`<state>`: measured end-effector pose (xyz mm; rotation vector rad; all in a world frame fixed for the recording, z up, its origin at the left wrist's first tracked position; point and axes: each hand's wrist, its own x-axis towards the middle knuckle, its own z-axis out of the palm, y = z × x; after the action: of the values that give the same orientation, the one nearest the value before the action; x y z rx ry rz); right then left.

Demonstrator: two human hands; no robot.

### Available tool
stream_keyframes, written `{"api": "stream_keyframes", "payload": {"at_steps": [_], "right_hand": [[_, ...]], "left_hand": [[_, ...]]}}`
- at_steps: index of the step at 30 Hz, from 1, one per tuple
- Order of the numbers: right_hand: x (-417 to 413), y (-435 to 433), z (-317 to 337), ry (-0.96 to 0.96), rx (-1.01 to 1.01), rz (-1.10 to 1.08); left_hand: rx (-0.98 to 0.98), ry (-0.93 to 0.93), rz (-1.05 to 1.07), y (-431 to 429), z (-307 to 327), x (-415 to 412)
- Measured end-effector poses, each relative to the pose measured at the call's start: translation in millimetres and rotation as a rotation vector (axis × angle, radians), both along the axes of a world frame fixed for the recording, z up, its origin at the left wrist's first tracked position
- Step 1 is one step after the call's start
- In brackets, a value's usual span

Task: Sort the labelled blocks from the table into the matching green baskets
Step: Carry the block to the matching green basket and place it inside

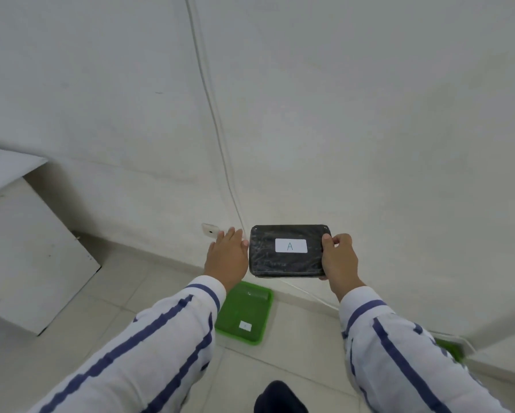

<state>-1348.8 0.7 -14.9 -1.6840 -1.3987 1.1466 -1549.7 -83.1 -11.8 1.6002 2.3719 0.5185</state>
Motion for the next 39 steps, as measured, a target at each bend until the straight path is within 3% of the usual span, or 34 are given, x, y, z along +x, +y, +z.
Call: {"api": "stream_keyframes", "payload": {"at_steps": [10,23,28,39], "right_hand": [[-139.0,-31.5,-31.1,-0.014,-0.079,-0.197],[-243.0,11.7,-117.5,-0.077,-0.140,-0.225],[-242.6,6.4,-132.8,-0.080,-0.132,-0.233],[-291.4,48.1,-350.5,-0.102,-0.133,-0.325]], "left_hand": [[-0.076,-0.035,-0.143,10.4,-20.7,-156.3],[-0.175,-0.129,-0.138,58.4,-119.9,-257.5],[-0.163,-0.155,-0.146,56.0,-131.9,-258.0],[-0.162,-0.233,-0.142,109.2,-357.8,-310.6]]}}
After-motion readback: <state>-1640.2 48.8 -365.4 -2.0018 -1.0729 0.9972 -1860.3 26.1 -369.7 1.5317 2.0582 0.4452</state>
